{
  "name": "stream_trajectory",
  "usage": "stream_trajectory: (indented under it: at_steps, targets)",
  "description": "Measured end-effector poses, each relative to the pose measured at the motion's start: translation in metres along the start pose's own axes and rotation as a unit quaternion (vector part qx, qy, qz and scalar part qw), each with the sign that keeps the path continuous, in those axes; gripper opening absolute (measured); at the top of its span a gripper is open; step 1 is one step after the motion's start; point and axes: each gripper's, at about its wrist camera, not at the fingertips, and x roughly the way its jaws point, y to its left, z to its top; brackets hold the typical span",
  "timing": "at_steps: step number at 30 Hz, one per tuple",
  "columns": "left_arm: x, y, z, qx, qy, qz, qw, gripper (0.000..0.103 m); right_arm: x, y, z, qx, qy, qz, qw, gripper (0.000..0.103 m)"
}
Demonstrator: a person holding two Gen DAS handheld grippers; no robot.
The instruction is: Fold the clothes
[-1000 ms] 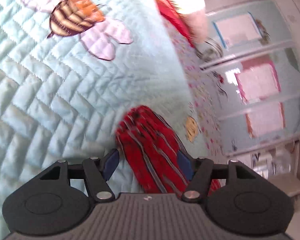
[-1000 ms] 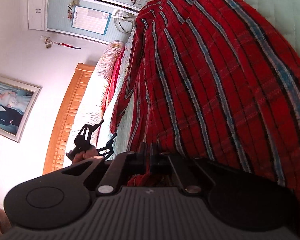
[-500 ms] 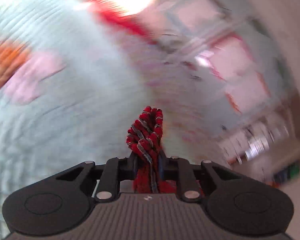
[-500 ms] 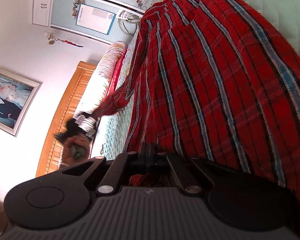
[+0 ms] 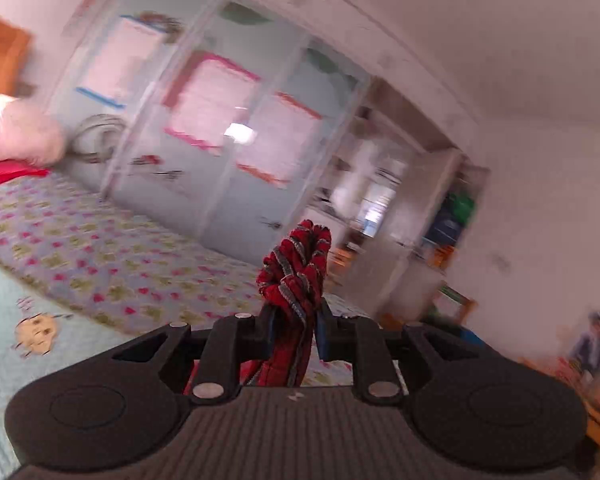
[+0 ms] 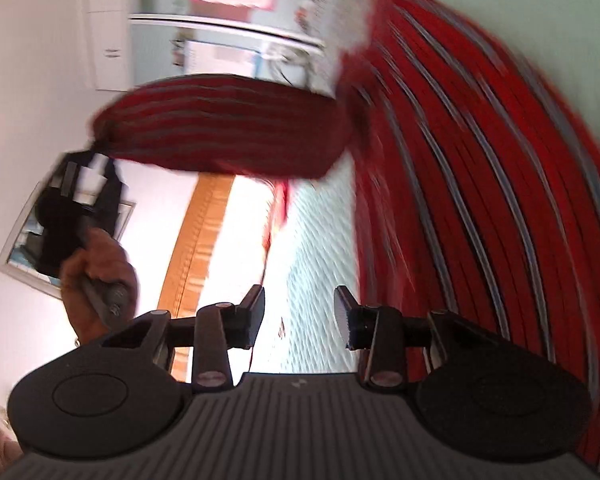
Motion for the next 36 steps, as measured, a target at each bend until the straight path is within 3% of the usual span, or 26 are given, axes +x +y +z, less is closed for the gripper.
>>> stream_trajectory:
  at_steps: [1,3,5,9,11,14,18,21,23,26,28,30,32,33,36]
  targets:
    - [-0.003,0.009,0.000,-0.016,-0.009,0.017,0.9997,0.019,0.001,0.008,0.013,-0.022,-0.005,-0.015,1.000,0.032]
    - [-0.015,0.033,0.002,-0.051,-0.034,0.051,0.9968,0.019,0.013,0.020,0.040,-0.063,-0.013,-0.052,0.997,0.010]
    - [-0.029,0.057,0.009,-0.075,-0.062,0.076,0.9923,0.019,0.033,0.025,0.071,-0.085,-0.026,-0.083,0.993,0.003]
    - [-0.056,0.092,0.019,-0.122,-0.096,0.108,0.9820,0.019,0.077,0.028,0.119,-0.107,-0.072,-0.101,0.986,0.001]
    - [-0.064,0.112,0.023,-0.156,-0.102,0.117,0.9756,0.019,0.104,0.021,0.138,-0.088,-0.096,-0.092,0.987,0.002]
    - [-0.074,0.129,0.022,-0.190,-0.102,0.111,0.9703,0.019,0.157,-0.002,0.150,-0.087,-0.088,-0.125,0.984,0.003]
    - [-0.067,0.117,0.022,-0.169,-0.086,0.044,0.9810,0.019,0.219,-0.044,0.142,-0.105,-0.045,-0.204,0.972,0.000]
    - [-0.054,0.086,0.019,-0.142,-0.056,-0.046,0.9872,0.019,0.219,-0.039,0.134,-0.137,-0.062,-0.210,0.966,0.000]
    - [-0.044,0.060,0.015,-0.122,-0.024,-0.119,0.9851,0.019,0.217,-0.041,0.136,-0.130,-0.061,-0.204,0.968,0.000]
    - [-0.033,0.011,0.004,-0.067,0.042,-0.220,0.9723,0.019,0.212,-0.043,0.142,-0.112,-0.050,-0.192,0.974,0.000]
    - [-0.031,-0.030,-0.012,0.007,0.096,-0.268,0.9587,0.019,0.198,-0.043,0.148,-0.085,-0.036,-0.164,0.982,0.002]
    - [-0.028,-0.062,-0.037,0.083,0.155,-0.299,0.9378,0.019,0.174,-0.042,0.154,-0.052,-0.027,-0.127,0.990,0.022]
    - [-0.024,-0.082,-0.070,0.144,0.210,-0.305,0.9176,0.019,0.123,-0.041,0.152,-0.027,-0.053,-0.102,0.993,0.033]
    - [-0.020,-0.087,-0.088,0.167,0.233,-0.299,0.9102,0.019,0.097,-0.041,0.149,-0.017,-0.062,-0.097,0.993,0.033]
    - [-0.009,-0.093,-0.140,0.212,0.288,-0.268,0.8947,0.019,0.020,-0.048,0.130,-0.006,-0.067,-0.123,0.990,0.040]
